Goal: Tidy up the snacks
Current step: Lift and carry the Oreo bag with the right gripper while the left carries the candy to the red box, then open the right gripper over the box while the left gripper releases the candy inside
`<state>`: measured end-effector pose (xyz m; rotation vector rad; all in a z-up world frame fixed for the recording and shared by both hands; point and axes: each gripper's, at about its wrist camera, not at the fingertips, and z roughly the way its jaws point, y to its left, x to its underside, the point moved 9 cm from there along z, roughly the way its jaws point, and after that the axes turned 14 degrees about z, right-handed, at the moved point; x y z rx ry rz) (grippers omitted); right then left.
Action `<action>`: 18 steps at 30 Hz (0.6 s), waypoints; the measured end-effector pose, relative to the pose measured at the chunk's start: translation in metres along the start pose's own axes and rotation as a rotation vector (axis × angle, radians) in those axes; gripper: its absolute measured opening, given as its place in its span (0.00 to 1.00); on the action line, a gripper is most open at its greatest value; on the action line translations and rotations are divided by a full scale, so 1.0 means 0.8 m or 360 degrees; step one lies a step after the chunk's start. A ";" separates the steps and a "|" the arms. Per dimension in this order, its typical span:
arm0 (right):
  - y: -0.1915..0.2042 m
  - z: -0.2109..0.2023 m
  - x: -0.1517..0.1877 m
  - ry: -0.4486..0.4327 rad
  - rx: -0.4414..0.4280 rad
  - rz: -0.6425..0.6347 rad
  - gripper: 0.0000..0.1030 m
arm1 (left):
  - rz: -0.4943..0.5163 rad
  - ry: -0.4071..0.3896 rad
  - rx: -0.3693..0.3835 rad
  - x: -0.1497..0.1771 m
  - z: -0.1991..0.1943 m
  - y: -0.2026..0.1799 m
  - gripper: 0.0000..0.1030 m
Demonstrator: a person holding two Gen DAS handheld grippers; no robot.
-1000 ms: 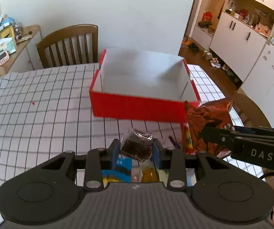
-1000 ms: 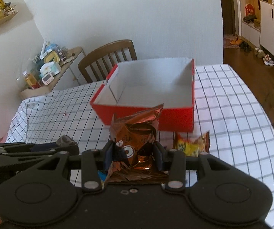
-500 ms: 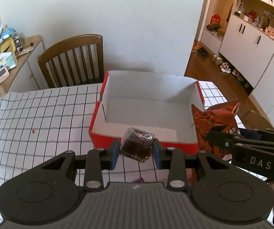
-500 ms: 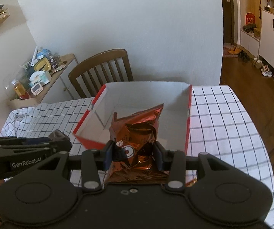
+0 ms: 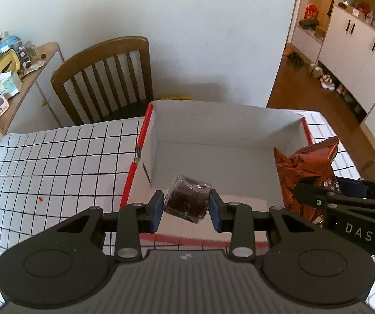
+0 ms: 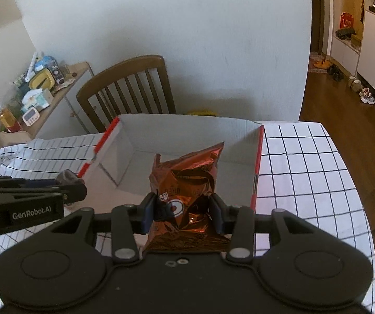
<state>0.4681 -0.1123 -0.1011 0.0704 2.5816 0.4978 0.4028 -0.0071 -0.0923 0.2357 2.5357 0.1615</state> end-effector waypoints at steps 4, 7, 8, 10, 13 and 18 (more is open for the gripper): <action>-0.006 0.027 -0.001 0.0048 0.0015 -0.0002 0.42 | 0.0014 0.0053 -0.0023 -0.002 0.028 -0.001 0.35; -0.007 0.045 -0.002 0.0083 0.0023 -0.0004 0.42 | 0.0026 0.0096 -0.0029 -0.003 0.047 -0.004 0.35; -0.007 0.050 -0.002 0.0095 0.0025 -0.0007 0.42 | 0.0026 0.0112 -0.0028 -0.003 0.053 -0.005 0.35; -0.006 0.061 0.000 0.0120 0.0026 -0.0018 0.42 | 0.0027 0.0140 -0.0029 -0.003 0.064 -0.006 0.35; -0.006 0.075 0.004 0.0153 0.0030 -0.0038 0.42 | 0.0034 0.0174 -0.0038 -0.003 0.079 -0.006 0.35; -0.005 0.094 0.012 0.0202 0.0047 -0.0068 0.42 | 0.0050 0.0243 -0.0043 0.003 0.102 -0.008 0.35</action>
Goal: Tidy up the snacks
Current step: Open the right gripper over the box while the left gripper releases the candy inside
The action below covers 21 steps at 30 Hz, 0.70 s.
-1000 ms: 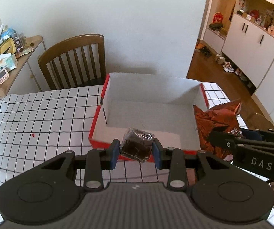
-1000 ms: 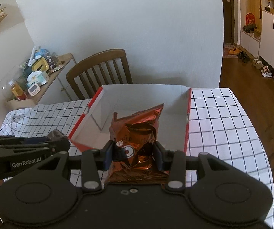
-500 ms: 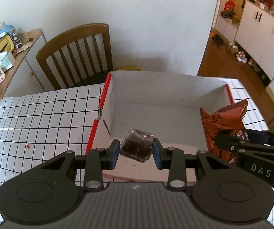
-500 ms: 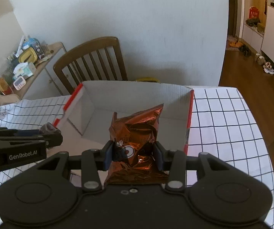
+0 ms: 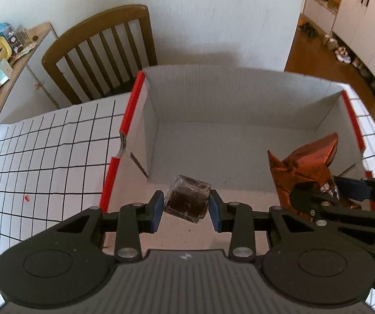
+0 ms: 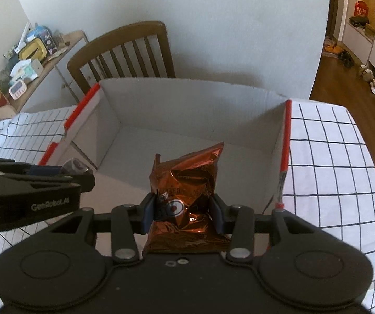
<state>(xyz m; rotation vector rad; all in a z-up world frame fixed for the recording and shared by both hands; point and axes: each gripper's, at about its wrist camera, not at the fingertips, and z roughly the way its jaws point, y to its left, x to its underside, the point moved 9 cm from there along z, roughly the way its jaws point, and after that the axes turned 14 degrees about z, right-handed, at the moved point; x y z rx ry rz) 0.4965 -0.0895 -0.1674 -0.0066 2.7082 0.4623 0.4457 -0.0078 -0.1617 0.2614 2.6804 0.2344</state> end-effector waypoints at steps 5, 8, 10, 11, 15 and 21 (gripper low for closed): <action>-0.002 0.012 0.005 0.0035 0.0013 -0.0017 0.43 | 0.0020 0.0050 0.0015 0.007 0.015 -0.009 0.35; -0.004 0.016 0.007 0.0046 0.0012 -0.0025 0.43 | 0.0017 0.0066 0.0024 0.008 0.021 -0.011 0.35; -0.005 0.018 0.008 0.0056 0.0014 -0.0023 0.43 | 0.0010 0.0075 0.0028 0.009 0.023 -0.010 0.35; -0.006 0.019 0.009 0.0060 0.0014 -0.0024 0.43 | 0.0005 0.0083 0.0032 0.010 0.025 -0.010 0.35; -0.005 0.021 0.012 0.0064 0.0016 -0.0031 0.45 | -0.0018 0.0097 0.0043 0.009 0.030 -0.006 0.40; -0.001 0.018 0.006 0.0046 0.0000 -0.0021 0.53 | -0.0057 0.0076 0.0056 0.011 0.023 0.003 0.46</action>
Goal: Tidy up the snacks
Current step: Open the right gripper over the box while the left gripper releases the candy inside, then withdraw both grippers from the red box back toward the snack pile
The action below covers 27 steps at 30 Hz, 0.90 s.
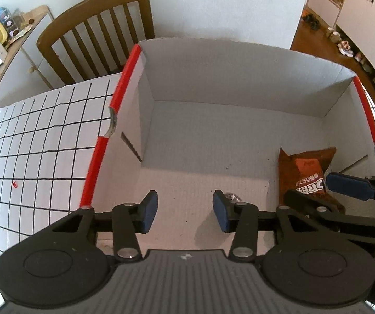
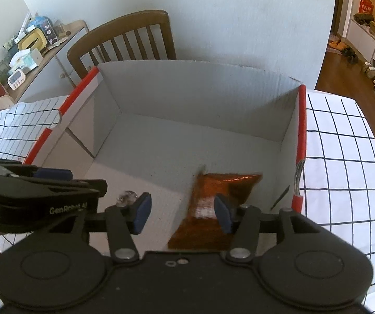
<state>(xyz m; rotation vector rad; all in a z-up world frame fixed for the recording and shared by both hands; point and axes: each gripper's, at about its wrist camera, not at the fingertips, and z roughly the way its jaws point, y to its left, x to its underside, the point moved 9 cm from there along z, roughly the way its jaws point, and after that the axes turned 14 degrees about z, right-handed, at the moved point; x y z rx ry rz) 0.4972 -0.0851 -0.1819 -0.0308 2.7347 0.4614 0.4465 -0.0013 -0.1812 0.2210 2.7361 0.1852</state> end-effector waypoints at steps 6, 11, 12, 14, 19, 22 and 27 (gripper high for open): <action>-0.001 -0.017 -0.003 -0.0051 0.0017 0.0002 0.70 | -0.0025 -0.0054 0.0007 0.003 -0.022 0.009 0.50; 0.001 -0.040 -0.002 -0.0087 0.0011 -0.0003 0.74 | -0.0036 -0.0112 0.0023 0.006 -0.049 0.011 0.52; 0.001 -0.045 -0.002 -0.0097 0.0010 -0.0003 0.74 | -0.0031 -0.0124 0.0025 0.006 -0.055 0.010 0.52; 0.003 -0.055 -0.003 -0.0120 0.0011 0.0002 0.76 | -0.0021 -0.0150 0.0023 0.009 -0.067 0.009 0.52; 0.004 -0.086 0.002 -0.0167 -0.0004 0.0012 0.79 | -0.0032 -0.0208 0.0043 0.015 -0.096 0.004 0.52; 0.007 -0.104 0.007 -0.0197 -0.0012 0.0012 0.80 | -0.0034 -0.0237 0.0055 0.020 -0.113 0.002 0.52; 0.010 -0.131 0.016 -0.0236 -0.0038 0.0004 0.82 | -0.0008 -0.0296 0.0050 0.034 -0.142 -0.005 0.52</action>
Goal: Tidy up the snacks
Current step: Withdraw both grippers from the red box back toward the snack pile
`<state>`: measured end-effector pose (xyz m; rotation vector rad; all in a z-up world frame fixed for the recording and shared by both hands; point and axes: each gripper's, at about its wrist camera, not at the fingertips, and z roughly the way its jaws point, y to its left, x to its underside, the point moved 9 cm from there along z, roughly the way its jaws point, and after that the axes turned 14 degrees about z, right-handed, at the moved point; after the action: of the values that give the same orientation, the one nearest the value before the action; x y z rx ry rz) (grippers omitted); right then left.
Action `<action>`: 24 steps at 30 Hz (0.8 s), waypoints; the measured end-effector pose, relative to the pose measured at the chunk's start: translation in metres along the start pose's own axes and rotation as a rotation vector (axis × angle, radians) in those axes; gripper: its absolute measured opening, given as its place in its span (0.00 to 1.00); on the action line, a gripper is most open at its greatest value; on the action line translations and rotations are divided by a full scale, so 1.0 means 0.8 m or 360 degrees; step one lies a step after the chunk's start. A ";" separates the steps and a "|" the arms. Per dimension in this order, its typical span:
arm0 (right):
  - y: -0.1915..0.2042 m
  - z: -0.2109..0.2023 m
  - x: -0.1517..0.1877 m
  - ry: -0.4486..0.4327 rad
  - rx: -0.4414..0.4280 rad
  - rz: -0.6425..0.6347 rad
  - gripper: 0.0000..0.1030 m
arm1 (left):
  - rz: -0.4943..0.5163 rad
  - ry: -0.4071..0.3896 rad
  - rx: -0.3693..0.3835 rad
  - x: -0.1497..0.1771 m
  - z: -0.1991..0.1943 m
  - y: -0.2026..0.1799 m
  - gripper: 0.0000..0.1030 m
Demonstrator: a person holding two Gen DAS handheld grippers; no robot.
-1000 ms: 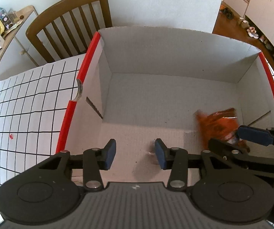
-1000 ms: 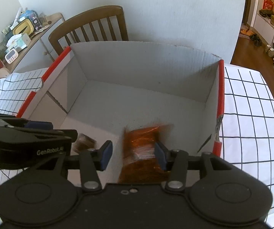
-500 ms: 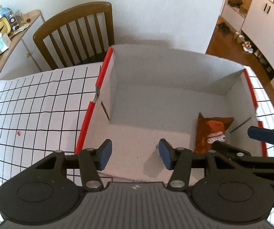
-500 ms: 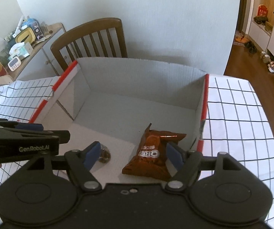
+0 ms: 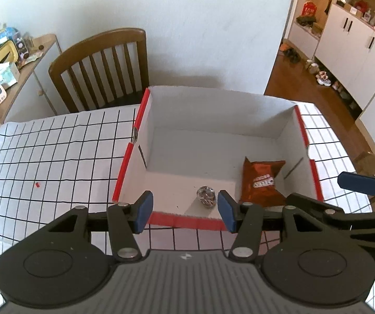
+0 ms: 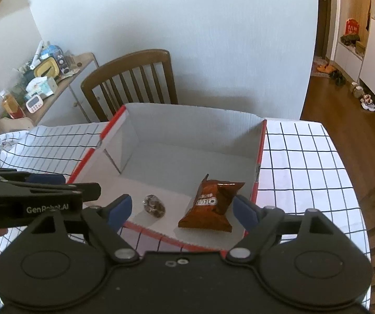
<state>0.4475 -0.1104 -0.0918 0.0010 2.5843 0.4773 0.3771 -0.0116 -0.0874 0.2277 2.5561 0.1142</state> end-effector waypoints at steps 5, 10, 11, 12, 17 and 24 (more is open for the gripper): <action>0.007 -0.027 0.012 -0.0027 -0.0016 -0.0021 0.84 | -0.0008 -0.0041 0.0016 0.009 -0.027 -0.005 0.52; 0.011 -0.051 0.025 -0.0048 -0.0051 -0.0016 0.84 | -0.0017 -0.0075 0.0039 0.023 -0.050 -0.010 0.52; 0.013 -0.055 0.028 -0.0051 -0.0057 -0.0015 0.84 | -0.0015 -0.0082 0.0039 0.026 -0.055 -0.010 0.52; 0.014 -0.060 0.032 -0.0054 -0.0062 -0.0016 0.84 | -0.0014 -0.0088 0.0038 0.029 -0.059 -0.011 0.52; 0.021 -0.082 0.046 -0.0075 -0.0094 -0.0022 0.85 | 0.0000 -0.0126 0.0059 0.046 -0.080 -0.016 0.52; 0.025 -0.108 0.067 -0.0112 -0.0129 -0.0031 0.94 | 0.0002 -0.0163 0.0079 0.073 -0.104 -0.020 0.58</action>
<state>0.3573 -0.1153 -0.0413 -0.0346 2.4923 0.5643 0.2811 -0.0193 -0.0512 0.2476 2.4586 0.0386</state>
